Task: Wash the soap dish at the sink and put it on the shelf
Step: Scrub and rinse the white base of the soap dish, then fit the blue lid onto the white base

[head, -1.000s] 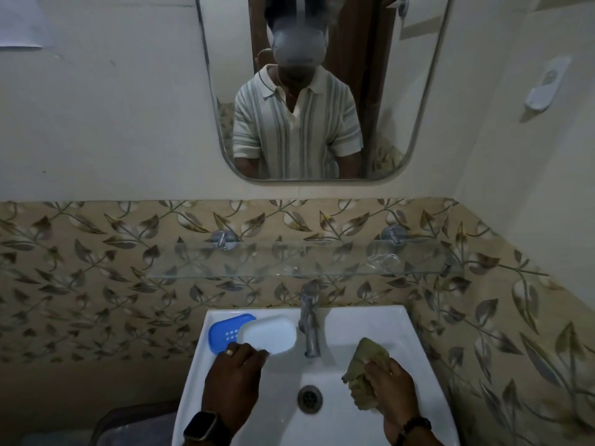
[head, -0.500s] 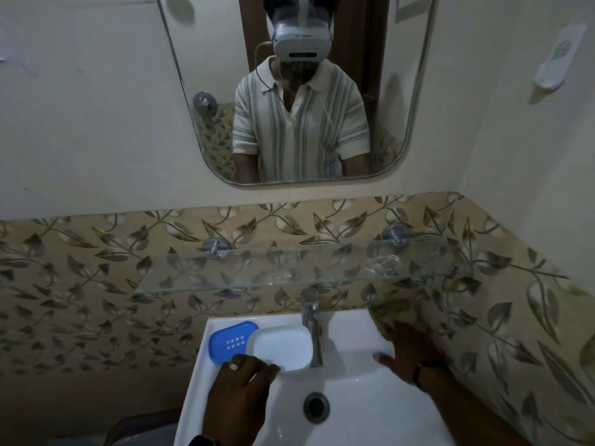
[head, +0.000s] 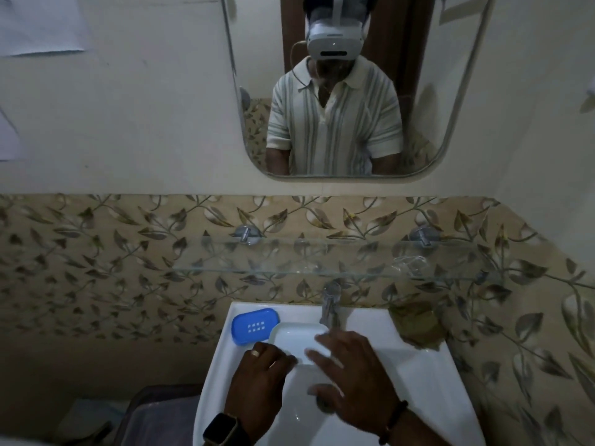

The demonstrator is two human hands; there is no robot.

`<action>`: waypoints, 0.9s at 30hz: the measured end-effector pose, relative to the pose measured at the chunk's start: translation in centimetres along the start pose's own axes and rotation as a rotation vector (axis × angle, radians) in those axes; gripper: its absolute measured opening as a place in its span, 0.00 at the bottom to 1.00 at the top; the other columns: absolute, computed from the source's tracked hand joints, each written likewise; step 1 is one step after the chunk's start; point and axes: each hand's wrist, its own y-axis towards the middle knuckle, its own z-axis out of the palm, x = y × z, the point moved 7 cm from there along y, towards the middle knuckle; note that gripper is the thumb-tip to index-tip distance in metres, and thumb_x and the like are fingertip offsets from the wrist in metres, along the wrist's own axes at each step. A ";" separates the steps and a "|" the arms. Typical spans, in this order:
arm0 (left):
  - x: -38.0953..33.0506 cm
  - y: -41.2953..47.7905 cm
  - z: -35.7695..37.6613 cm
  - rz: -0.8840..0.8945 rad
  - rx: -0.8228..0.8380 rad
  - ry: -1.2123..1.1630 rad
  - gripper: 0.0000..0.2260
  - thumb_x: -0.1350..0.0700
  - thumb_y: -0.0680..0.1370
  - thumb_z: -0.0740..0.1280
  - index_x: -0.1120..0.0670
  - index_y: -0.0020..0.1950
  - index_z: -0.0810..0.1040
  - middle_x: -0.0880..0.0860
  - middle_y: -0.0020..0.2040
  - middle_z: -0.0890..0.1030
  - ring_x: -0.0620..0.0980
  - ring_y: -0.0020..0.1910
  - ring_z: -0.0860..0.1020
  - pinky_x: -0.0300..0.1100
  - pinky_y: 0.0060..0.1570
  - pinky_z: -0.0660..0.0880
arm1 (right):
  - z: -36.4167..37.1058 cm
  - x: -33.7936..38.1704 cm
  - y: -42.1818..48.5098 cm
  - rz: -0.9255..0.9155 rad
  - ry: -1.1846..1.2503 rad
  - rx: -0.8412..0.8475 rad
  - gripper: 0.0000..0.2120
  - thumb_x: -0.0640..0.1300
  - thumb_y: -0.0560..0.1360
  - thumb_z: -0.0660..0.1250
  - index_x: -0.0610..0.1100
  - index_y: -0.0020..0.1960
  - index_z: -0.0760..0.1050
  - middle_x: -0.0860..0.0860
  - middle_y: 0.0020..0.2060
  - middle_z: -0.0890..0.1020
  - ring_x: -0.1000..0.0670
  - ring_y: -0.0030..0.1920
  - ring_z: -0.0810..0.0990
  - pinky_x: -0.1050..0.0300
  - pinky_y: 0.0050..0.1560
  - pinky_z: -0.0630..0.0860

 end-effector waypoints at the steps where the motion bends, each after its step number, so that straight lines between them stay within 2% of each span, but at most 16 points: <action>1: 0.2 -0.2 -0.1 -0.027 -0.002 -0.015 0.15 0.63 0.69 0.77 0.47 0.51 0.84 0.46 0.45 0.81 0.50 0.46 0.77 0.43 0.42 0.75 | 0.6 1.3 0.4 -0.050 -0.034 0.018 0.18 0.58 0.79 0.65 0.51 0.64 0.76 0.50 0.61 0.79 0.48 0.65 0.74 0.50 0.68 0.66; 3: 0.7 -0.9 -0.5 -0.055 -0.021 -0.040 0.17 0.63 0.68 0.78 0.46 0.51 0.83 0.45 0.46 0.80 0.50 0.47 0.78 0.43 0.43 0.78 | 1.1 2.8 1.2 -0.065 -0.045 -0.005 0.08 0.48 0.78 0.66 0.49 0.55 0.79 0.51 0.50 0.82 0.47 0.57 0.78 0.50 0.60 0.71; 5: 1.3 -2.3 -1.0 -0.077 -0.088 -0.080 0.17 0.62 0.69 0.78 0.46 0.53 0.83 0.45 0.53 0.80 0.49 0.54 0.78 0.44 0.50 0.79 | 1.5 3.7 1.9 -0.056 -0.027 -0.007 0.05 0.43 0.77 0.65 0.49 0.49 0.79 0.52 0.42 0.80 0.48 0.49 0.79 0.52 0.53 0.72; 7: 2.8 -4.1 -1.5 -0.240 -0.197 -0.205 0.18 0.57 0.72 0.77 0.45 0.61 0.82 0.48 0.66 0.77 0.47 0.65 0.74 0.40 0.62 0.74 | 2.0 4.6 2.4 -0.071 -0.021 0.006 0.05 0.41 0.77 0.64 0.48 0.47 0.78 0.52 0.39 0.79 0.48 0.46 0.78 0.53 0.51 0.72; 8: 4.0 -5.3 -1.6 -0.405 -0.263 -0.309 0.20 0.53 0.74 0.76 0.45 0.65 0.80 0.50 0.70 0.74 0.46 0.67 0.73 0.36 0.65 0.70 | 2.3 5.2 2.6 -0.083 -0.013 0.018 0.06 0.41 0.77 0.63 0.48 0.46 0.78 0.52 0.38 0.78 0.48 0.45 0.77 0.53 0.51 0.71; 10: 6.4 -7.7 -1.2 -0.806 -0.377 -0.675 0.18 0.47 0.75 0.74 0.43 0.64 0.79 0.51 0.69 0.76 0.46 0.64 0.77 0.36 0.58 0.75 | 3.0 6.6 2.9 -0.126 -0.003 0.029 0.07 0.39 0.76 0.62 0.48 0.44 0.77 0.52 0.37 0.76 0.47 0.44 0.76 0.54 0.50 0.71; 12: 7.6 -9.4 0.3 -1.078 -0.405 -1.130 0.08 0.51 0.76 0.72 0.45 0.54 0.86 0.53 0.58 0.85 0.53 0.55 0.85 0.43 0.45 0.82 | 3.7 7.9 3.3 -0.185 0.009 0.038 0.07 0.38 0.75 0.62 0.47 0.42 0.76 0.51 0.36 0.76 0.47 0.43 0.76 0.54 0.48 0.71; 13: 8.1 -10.1 0.8 -1.158 -0.400 -1.275 0.06 0.54 0.77 0.71 0.48 0.51 0.88 0.55 0.52 0.88 0.55 0.50 0.86 0.47 0.41 0.83 | 4.0 8.6 3.4 -0.219 0.022 0.041 0.06 0.38 0.75 0.63 0.48 0.42 0.76 0.51 0.37 0.76 0.47 0.43 0.75 0.53 0.47 0.72; 15: 9.5 -11.6 0.5 -1.251 -0.439 -1.371 0.06 0.59 0.77 0.71 0.54 0.50 0.88 0.57 0.47 0.88 0.55 0.43 0.87 0.49 0.37 0.83 | 5.0 9.5 3.8 -0.272 0.056 0.028 0.04 0.42 0.77 0.64 0.48 0.46 0.78 0.51 0.43 0.80 0.48 0.49 0.77 0.51 0.52 0.75; 17: 10.4 -12.9 -0.2 -1.306 -0.490 -1.386 0.05 0.60 0.77 0.71 0.55 0.47 0.88 0.57 0.44 0.89 0.54 0.41 0.87 0.49 0.36 0.83 | 5.8 9.5 4.6 -0.231 0.132 -0.001 0.09 0.50 0.81 0.63 0.48 0.56 0.79 0.49 0.55 0.82 0.47 0.60 0.76 0.50 0.63 0.73; 19: 10.9 -13.8 -1.2 -1.355 -0.530 -1.396 0.06 0.60 0.77 0.72 0.57 0.44 0.88 0.55 0.42 0.89 0.54 0.39 0.87 0.48 0.35 0.83 | 6.3 8.3 6.4 -0.083 0.236 -0.051 0.17 0.53 0.83 0.58 0.47 0.64 0.77 0.47 0.63 0.79 0.47 0.66 0.73 0.48 0.68 0.68; 22: 11.1 -15.0 -2.8 -1.408 -0.594 -1.343 0.08 0.60 0.78 0.71 0.58 0.40 0.87 0.51 0.36 0.88 0.52 0.34 0.87 0.46 0.30 0.83 | 7.4 5.9 10.0 0.138 0.347 -0.076 0.21 0.53 0.83 0.54 0.44 0.69 0.74 0.45 0.66 0.77 0.45 0.68 0.72 0.44 0.69 0.69; 24: 10.7 -15.3 -4.1 -1.405 -0.611 -1.321 0.06 0.61 0.78 0.70 0.58 0.42 0.84 0.47 0.33 0.87 0.50 0.32 0.86 0.45 0.27 0.82 | 9.4 4.7 12.2 0.178 0.229 0.059 0.22 0.49 0.82 0.58 0.42 0.73 0.69 0.42 0.71 0.74 0.41 0.71 0.70 0.44 0.71 0.68; 27: 10.1 -15.5 -6.0 -1.409 -0.605 -1.311 0.06 0.62 0.79 0.68 0.57 0.43 0.81 0.45 0.31 0.86 0.55 0.37 0.82 0.48 0.29 0.83 | 14.8 2.7 12.8 0.216 0.005 0.476 0.34 0.46 0.81 0.63 0.50 0.81 0.49 0.46 0.80 0.55 0.43 0.80 0.53 0.48 0.78 0.54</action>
